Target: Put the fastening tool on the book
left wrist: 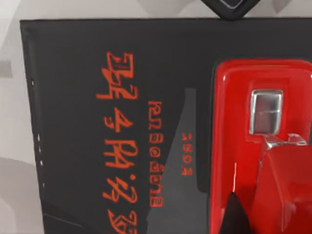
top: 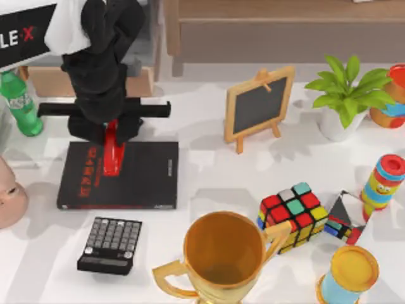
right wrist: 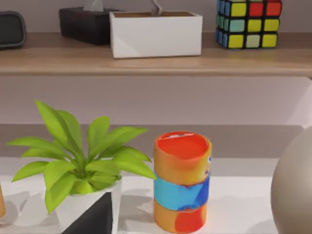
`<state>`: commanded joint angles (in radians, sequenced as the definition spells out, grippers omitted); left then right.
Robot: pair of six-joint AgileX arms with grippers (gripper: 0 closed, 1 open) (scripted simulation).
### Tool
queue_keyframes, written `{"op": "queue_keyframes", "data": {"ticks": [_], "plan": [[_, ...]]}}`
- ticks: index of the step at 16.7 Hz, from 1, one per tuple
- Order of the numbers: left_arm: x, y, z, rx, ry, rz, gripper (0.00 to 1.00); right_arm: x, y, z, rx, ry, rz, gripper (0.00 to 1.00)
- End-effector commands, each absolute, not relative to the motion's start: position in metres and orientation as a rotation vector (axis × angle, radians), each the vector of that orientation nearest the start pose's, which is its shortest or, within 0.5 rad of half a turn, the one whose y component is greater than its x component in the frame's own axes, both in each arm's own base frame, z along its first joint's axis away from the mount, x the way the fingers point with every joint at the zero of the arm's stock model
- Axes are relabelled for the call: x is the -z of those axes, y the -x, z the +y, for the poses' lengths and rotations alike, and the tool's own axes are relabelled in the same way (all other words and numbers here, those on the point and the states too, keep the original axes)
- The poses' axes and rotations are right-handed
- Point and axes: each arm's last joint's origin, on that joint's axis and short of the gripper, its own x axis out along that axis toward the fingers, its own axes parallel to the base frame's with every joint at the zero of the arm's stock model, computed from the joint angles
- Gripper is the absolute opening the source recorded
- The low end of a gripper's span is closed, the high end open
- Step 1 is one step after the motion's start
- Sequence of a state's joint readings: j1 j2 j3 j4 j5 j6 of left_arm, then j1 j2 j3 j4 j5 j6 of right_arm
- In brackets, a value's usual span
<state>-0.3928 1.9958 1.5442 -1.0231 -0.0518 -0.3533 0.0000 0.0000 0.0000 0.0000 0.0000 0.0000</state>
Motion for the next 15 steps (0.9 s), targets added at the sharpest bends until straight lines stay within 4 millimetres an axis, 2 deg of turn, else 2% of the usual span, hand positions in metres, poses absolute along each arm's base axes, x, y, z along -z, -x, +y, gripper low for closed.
{"op": "queue_keyframes", "data": {"ticks": [4, 9, 13, 15], "plan": [[-0.191, -0.363, -0.153, 0.032, -0.080, 1.394, 0.00, -0.160, -0.106, -0.001, 0.000, 0.000, 0.000, 1.00], [-0.160, -0.364, -0.147, 0.017, -0.050, 1.461, 0.00, -0.160, -0.106, -0.001, 0.000, 0.000, 0.000, 1.00], [-0.157, -0.365, -0.145, 0.010, -0.034, 1.468, 0.00, -0.160, -0.106, -0.001, 0.000, 0.000, 0.000, 1.00], [-0.157, -0.365, -0.145, 0.010, -0.034, 1.468, 0.15, -0.160, -0.106, -0.001, 0.000, 0.000, 0.000, 1.00]]}}
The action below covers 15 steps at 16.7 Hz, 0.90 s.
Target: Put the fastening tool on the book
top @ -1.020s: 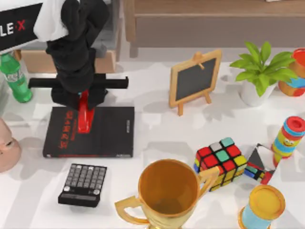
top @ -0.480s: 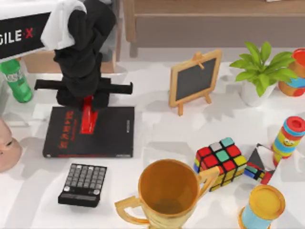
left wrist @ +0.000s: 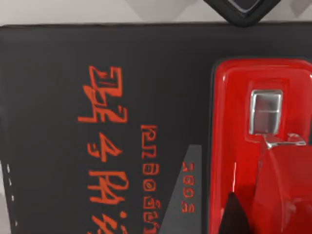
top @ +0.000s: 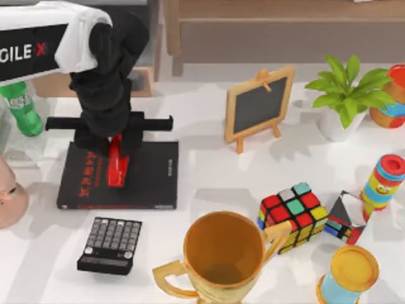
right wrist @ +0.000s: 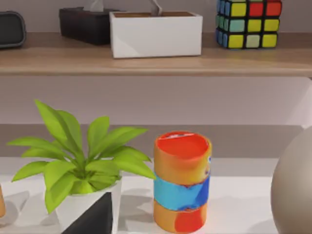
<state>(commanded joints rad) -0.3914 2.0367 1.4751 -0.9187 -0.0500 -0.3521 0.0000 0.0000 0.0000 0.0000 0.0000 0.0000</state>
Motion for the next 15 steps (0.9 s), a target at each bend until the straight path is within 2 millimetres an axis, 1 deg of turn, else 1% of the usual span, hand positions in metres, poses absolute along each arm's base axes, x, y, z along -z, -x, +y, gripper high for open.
{"op": "queue_keyframes", "data": {"ticks": [11, 12, 15], "plan": [[-0.1574, -0.3649, -0.1451, 0.010, -0.034, 1.468, 0.98, -0.1600, -0.1057, -0.0012, 0.000, 0.000, 0.000, 1.00], [-0.1574, -0.3649, -0.1451, 0.010, -0.034, 1.468, 1.00, -0.1600, -0.1057, -0.0012, 0.000, 0.000, 0.000, 1.00], [-0.1574, -0.3649, -0.1451, 0.010, -0.034, 1.468, 1.00, -0.1600, -0.1057, -0.0012, 0.000, 0.000, 0.000, 1.00]]}}
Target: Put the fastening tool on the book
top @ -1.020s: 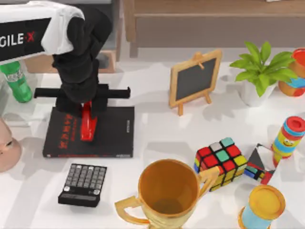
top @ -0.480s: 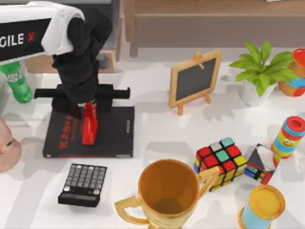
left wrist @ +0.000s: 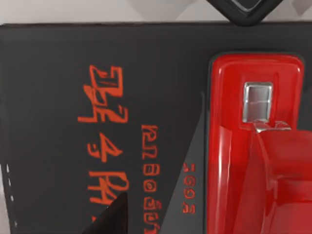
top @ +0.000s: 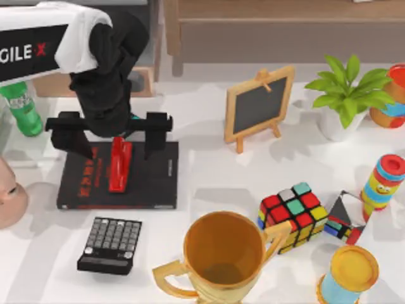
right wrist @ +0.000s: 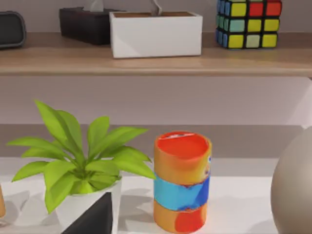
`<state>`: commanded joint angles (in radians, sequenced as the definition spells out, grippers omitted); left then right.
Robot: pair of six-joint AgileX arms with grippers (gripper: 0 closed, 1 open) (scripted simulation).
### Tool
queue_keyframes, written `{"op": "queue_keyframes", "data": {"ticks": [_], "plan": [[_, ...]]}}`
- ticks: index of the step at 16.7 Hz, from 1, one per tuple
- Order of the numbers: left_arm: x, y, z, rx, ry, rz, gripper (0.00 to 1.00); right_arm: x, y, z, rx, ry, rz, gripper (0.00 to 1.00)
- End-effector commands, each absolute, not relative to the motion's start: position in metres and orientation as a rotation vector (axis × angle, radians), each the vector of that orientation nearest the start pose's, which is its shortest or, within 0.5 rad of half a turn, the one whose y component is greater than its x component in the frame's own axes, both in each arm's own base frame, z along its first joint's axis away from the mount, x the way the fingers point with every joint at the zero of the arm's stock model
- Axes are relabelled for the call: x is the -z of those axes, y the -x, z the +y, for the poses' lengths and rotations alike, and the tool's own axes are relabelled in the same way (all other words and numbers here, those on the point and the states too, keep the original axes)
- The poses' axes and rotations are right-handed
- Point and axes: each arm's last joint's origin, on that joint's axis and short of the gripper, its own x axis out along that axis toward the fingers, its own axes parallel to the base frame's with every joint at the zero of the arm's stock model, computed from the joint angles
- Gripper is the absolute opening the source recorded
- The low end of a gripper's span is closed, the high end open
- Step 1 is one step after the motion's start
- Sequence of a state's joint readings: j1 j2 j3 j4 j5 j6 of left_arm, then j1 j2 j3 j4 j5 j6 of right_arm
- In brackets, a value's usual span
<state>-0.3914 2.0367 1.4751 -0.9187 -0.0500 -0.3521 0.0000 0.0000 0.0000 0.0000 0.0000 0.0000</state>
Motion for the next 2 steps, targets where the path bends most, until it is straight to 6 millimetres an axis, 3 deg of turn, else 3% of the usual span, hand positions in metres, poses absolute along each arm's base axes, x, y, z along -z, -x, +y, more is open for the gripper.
{"op": "queue_keyframes", "data": {"ticks": [2], "plan": [[-0.1574, -0.3649, -0.1451, 0.010, -0.034, 1.468, 1.00, -0.1600, -0.1057, -0.0012, 0.000, 0.000, 0.000, 1.00]]}}
